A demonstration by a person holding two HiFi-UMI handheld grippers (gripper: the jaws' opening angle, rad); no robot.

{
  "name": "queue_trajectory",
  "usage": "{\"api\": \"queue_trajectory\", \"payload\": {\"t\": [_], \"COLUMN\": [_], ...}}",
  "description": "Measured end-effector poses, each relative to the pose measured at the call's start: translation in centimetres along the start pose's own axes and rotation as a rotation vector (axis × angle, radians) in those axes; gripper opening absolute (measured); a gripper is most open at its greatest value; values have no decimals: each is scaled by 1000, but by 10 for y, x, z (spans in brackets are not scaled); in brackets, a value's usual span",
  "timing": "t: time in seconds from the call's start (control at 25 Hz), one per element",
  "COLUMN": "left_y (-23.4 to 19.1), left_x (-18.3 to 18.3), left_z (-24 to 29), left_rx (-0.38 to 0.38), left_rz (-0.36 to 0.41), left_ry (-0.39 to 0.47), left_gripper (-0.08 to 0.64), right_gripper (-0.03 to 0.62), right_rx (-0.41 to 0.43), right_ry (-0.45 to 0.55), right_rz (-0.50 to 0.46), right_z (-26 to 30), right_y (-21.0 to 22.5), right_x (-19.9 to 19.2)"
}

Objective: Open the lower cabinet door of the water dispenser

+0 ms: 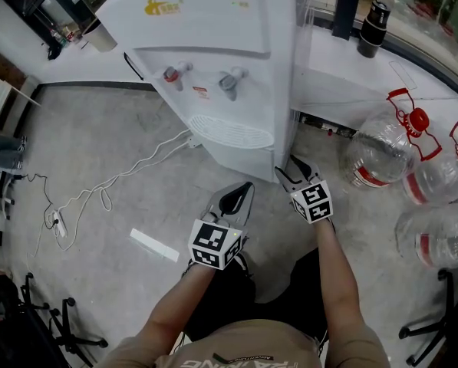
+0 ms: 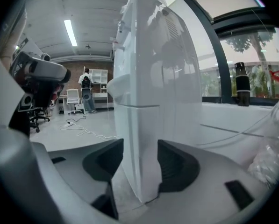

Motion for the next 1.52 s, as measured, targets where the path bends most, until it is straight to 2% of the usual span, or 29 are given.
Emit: {"api": "queue_trajectory", "payload": {"t": [0.28,0.6,1.0,1.32,1.52], "left_y": [1,-5,2,7,4], "left_x": [1,1,2,4,2], "left_z": [-1,-6,-6,-3,-2], "left_rx": [-5,4,-10,-19,-10], "left_rz": [9,-12,-2,23,2], "left_ry": [-1,4,6,3,0], "left_gripper": [8,8,8,8,8], "right_gripper": [198,198,199,199,198], "right_rx": [8,-21,-10,1,22], "right_ry": [3,28,22,2,-17], "right_rz": [-5,56,94,69,70], "right_z": [10,15,12,7,5], "right_y": [0,2,-7,-16,-20], "right_x": [4,6,5,4,3]}}
Point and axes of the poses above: the fingertips, and each gripper's own axes: z forward along the fingers, y to its right, x out of its top, the point moved 3 cm from there along -z, backward along the fingers, and after that the axes turned 5 degrees about -y, right-handed, at the moved point
